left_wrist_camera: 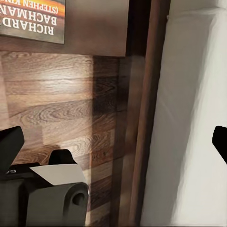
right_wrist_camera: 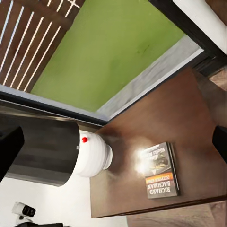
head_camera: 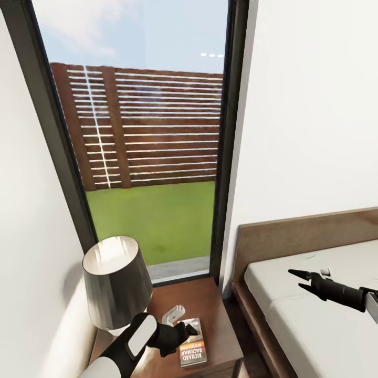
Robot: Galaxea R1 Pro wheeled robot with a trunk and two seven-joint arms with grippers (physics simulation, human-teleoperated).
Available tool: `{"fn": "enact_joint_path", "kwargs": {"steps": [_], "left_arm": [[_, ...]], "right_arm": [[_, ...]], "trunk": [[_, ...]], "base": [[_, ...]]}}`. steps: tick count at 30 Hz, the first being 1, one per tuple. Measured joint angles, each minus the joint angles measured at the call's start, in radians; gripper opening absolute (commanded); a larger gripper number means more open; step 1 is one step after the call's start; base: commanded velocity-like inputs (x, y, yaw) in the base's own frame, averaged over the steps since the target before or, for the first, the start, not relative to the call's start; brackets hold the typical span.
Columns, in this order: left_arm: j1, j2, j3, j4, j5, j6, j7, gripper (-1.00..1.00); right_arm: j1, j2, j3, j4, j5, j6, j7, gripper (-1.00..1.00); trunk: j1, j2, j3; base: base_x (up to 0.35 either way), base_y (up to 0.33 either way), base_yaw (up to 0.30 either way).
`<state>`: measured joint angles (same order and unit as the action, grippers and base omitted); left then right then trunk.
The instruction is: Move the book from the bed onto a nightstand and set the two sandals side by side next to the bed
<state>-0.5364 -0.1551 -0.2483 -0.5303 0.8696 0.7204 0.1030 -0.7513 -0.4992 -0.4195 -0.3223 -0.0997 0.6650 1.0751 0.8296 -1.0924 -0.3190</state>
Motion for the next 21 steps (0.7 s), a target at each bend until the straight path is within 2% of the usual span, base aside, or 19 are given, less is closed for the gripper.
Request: {"fn": "enact_joint_path", "kwargs": {"steps": [12, 21], "left_arm": [[0.000, 0.000, -0.044, 0.003, -0.001, 0.000, -0.001, 1.00], [0.000, 0.001, -0.058, 0.003, -0.001, 0.000, 0.000, 1.00]], "right_arm": [[0.000, 0.002, -0.001, 0.007, 0.001, -0.020, 0.026, 1.00], [0.000, 0.005, -0.003, 0.030, 0.006, -0.026, 0.038, 1.00]], "trunk": [[-0.046, 0.084, 0.038], [-0.081, 0.147, 0.066]], "base": [[0.000, 0.000, 0.000], [0.000, 0.000, 0.000]]}}
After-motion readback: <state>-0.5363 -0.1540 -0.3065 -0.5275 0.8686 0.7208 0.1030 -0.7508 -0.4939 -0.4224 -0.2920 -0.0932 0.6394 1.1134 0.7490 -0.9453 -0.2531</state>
